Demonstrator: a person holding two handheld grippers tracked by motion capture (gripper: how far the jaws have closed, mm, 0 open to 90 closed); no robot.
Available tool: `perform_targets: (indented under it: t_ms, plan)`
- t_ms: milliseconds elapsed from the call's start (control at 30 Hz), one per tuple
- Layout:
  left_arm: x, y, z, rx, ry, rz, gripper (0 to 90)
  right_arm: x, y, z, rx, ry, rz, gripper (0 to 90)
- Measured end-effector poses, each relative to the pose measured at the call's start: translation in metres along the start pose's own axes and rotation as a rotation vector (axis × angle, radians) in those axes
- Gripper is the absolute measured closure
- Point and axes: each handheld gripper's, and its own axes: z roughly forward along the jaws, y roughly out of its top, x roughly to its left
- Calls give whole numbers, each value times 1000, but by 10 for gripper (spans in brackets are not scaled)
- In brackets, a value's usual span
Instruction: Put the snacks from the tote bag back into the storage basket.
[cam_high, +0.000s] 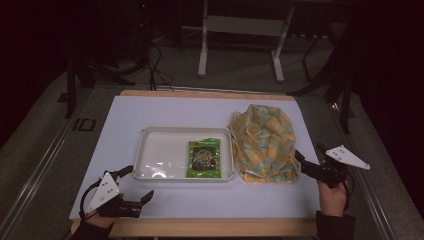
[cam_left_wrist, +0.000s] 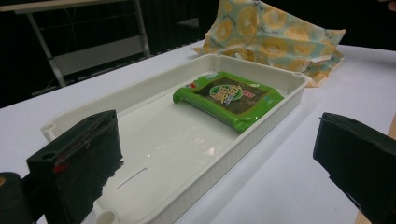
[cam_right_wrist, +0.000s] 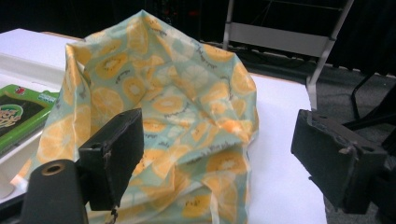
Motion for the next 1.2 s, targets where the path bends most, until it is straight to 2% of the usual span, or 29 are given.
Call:
perform_targets:
  t_ms: [267, 500, 600, 833, 1200]
  plan:
    - [0, 0, 0, 2, 0, -1, 14, 0, -19, -9, 9, -25, 24, 170]
    - [1, -1, 0, -2, 4, -3, 14, 2, -36, -12, 34, -39, 24, 170]
    - [1, 0, 0, 1, 1, 0, 14, 6, -42, -12, 43, -45, 9, 169]
    - [0, 0, -1, -2, 2, 3, 14, 13, -48, -12, 47, -60, -24, 170]
    - [0, 0, -1, 1, 0, 6, 15, 11, -51, -10, 46, -65, -30, 170]
